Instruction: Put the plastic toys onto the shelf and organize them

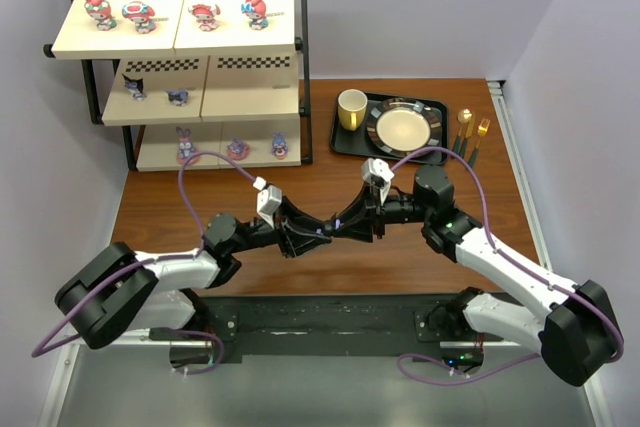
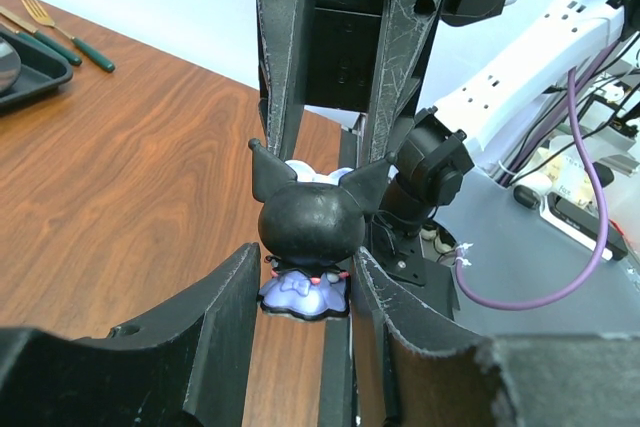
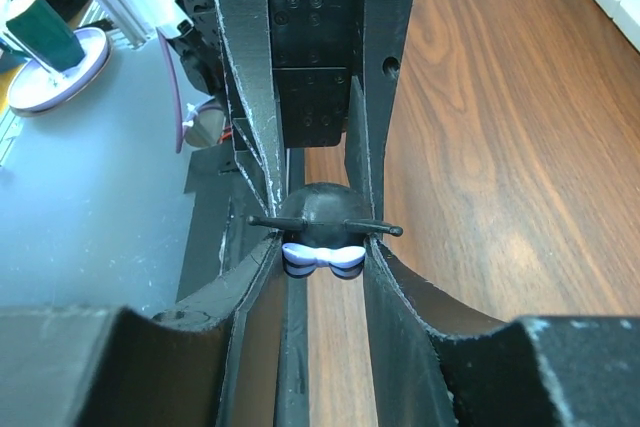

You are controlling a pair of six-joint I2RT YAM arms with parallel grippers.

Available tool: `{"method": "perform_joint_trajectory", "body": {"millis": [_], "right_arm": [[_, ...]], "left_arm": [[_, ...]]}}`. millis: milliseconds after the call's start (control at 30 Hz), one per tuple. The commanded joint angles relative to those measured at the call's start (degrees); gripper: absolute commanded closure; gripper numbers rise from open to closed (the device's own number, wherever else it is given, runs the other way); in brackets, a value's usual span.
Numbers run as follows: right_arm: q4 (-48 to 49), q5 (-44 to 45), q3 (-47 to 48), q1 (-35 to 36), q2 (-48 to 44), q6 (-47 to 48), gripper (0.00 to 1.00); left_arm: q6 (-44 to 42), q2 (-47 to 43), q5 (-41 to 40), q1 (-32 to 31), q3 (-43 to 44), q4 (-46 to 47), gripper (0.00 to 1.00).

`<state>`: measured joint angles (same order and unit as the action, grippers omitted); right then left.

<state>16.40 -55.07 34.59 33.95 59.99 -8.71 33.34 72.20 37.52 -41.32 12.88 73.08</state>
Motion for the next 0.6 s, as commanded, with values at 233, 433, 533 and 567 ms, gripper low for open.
{"method": "perform_joint_trajectory", "body": {"millis": [233, 433, 533, 567], "right_arm": [[-3.13, 8.46, 3.38, 0.76, -2.94, -1.31, 1.0], [-6.64, 23.82, 8.03, 2.87, -1.54, -3.33, 1.0], [-10.24, 33.07, 12.77, 7.34, 0.74, -2.63, 1.0], [-12.51, 40.32, 15.83, 8.75, 1.62, -2.45, 1.0]], "left_arm": [[-12.04, -14.35, -13.5, -0.16, 1.44, -8.71, 0.0], [-17.43, -32.98, -38.89, -0.08, 4.6, -37.36, 0.0], [-17.96, -39.58, -53.3, -0.16, 10.91, -55.19, 0.0], [-17.87, -41.25, -60.65, -0.16, 12.67, -59.33, 0.0]]}}
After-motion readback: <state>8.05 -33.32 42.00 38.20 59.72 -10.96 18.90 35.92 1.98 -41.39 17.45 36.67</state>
